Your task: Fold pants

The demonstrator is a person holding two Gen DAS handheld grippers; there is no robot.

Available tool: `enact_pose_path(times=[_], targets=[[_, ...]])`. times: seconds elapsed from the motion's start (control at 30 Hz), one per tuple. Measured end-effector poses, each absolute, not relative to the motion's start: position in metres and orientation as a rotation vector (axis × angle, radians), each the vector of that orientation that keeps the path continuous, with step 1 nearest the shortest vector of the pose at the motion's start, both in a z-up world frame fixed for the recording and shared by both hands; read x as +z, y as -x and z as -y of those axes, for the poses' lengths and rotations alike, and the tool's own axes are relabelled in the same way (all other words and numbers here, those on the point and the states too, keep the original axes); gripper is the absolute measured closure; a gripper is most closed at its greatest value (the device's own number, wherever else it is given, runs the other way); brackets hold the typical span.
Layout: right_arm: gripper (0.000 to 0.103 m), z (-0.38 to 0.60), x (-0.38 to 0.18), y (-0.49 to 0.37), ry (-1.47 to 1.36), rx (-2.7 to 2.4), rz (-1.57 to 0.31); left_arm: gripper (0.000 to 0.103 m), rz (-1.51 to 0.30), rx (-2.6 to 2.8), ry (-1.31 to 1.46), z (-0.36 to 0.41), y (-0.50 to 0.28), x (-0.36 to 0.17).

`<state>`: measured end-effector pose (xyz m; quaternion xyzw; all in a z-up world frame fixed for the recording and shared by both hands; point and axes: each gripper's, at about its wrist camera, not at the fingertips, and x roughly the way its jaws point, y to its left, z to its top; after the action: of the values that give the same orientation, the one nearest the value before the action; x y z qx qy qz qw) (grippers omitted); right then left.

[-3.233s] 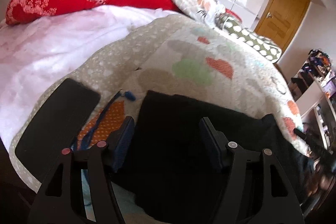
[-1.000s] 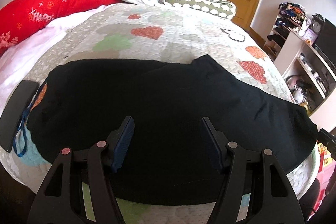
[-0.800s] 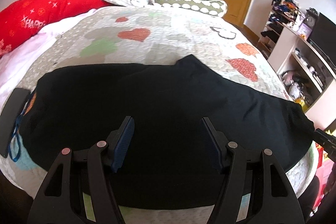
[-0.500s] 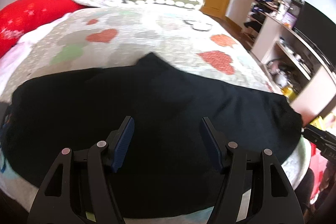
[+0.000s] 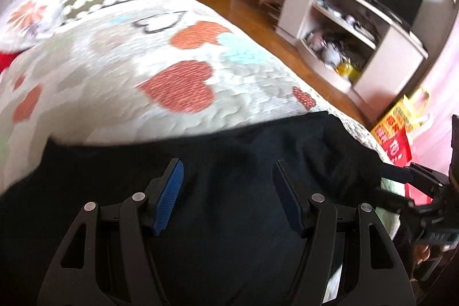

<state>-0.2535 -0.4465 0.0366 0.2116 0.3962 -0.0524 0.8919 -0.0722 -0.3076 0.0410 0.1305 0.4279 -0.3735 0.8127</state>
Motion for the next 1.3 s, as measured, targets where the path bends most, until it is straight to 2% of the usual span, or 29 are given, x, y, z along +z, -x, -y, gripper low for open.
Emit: enact_pose_path(times=[0.3,0.43,0.53,0.6,0.67,0.87,1.07,1.3], targets=[[0.041,0.457,0.024,0.235,-0.464,-0.104,-0.793,0.038,-0.892,-0.848,-0.455,0.372,0.054,0.020],[0.041,0.460,0.019,0.235,-0.493,-0.082,-0.743,0.027,-0.882,-0.878,-0.468,0.380,0.042,0.015],[0.050,0.461,0.014,0.232,-0.521,-0.063,-0.708,0.027,-0.875,-0.892,-0.446,0.380,0.040,0.012],[0.062,0.458,0.015,0.229,-0.506,-0.048,-0.708,0.028,-0.869,-0.889,-0.447,0.380,0.041,0.012],[0.069,0.456,0.018,0.228,-0.497,-0.026,-0.714,0.029,-0.866,-0.889,-0.440,0.378,0.043,0.014],[0.070,0.454,0.019,0.230,-0.487,-0.030,-0.729,0.028,-0.910,-1.056,-0.368,0.366,0.048,0.030],[0.070,0.456,0.021,0.236,-0.466,-0.009,-0.749,0.027,-0.861,-1.192,-0.652,0.394,0.064,0.027],[0.069,0.462,0.015,0.238,-0.489,0.032,-0.744,0.023,-0.892,-1.319,-0.759,0.421,0.050,0.018]])
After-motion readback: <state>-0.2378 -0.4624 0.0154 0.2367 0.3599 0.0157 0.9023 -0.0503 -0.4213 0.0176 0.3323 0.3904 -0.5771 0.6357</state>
